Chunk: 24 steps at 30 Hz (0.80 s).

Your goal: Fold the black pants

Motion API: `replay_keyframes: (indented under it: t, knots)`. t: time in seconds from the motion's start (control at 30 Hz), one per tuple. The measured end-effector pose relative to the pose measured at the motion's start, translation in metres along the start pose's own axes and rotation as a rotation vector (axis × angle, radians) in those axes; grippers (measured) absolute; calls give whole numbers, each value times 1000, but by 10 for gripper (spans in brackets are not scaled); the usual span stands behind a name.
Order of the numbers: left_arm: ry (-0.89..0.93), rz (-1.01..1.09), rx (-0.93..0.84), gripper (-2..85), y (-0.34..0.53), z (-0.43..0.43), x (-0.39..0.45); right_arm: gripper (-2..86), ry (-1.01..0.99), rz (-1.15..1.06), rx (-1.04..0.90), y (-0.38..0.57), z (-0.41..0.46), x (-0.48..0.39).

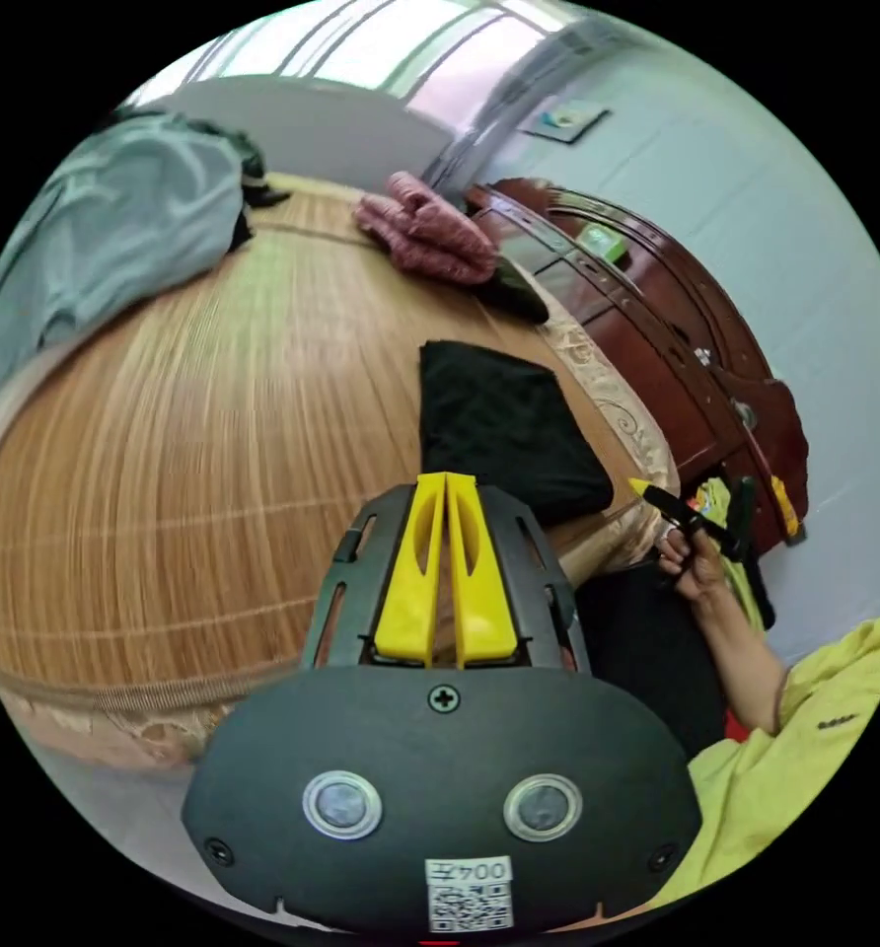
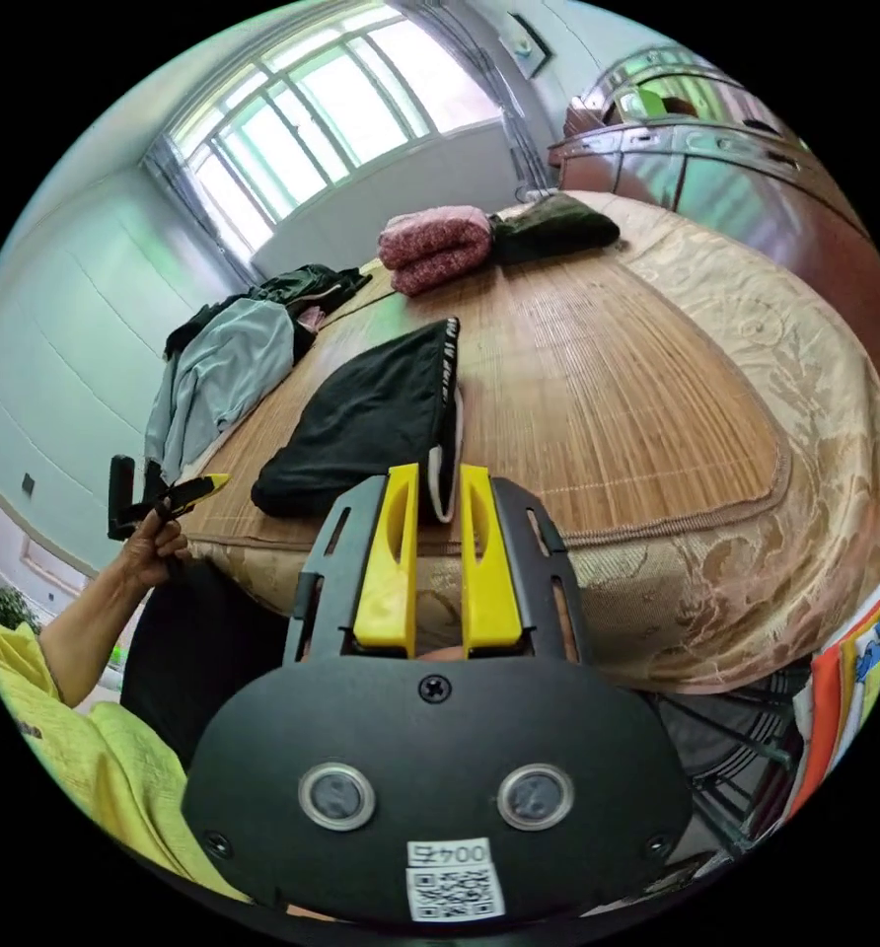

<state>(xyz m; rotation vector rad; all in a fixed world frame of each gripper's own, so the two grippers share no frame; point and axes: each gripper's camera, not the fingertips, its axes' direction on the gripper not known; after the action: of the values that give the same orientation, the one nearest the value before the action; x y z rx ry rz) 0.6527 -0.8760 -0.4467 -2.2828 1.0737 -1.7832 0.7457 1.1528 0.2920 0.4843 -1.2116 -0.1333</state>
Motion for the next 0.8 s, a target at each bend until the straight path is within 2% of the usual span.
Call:
replay_keyframes:
  t: [0.1, 0.2, 0.23, 0.27, 0.4, 0.6, 0.8]
  knots:
    - [-18, 276, 11, 3, -5, 38, 66, 37, 5, -143, -47, -17, 28, -42]
    - [-179, 439, -118, 3, -3, 105, 112, 3, 110, -198, -156, -29, 74, -66]
    - [-269, 456, -194, 3, 3, 134, 118, 1, 167, -189, -257, -31, 101, -65]
    - [-282, 454, -244, 2, 11, 157, 118, 0, 182, -183, -325, -30, 116, -63]
    - [-207, 354, -205, 2, 20, 174, 109, -5, 81, -85, -350, -36, 136, -45]
    - [-123, 333, -221, 4, 30, 199, 102, -4, 160, -199, -363, -33, 160, -66]
    - [-109, 272, -209, 17, 47, 224, 104, 8, 119, -170, -385, -31, 179, -63]
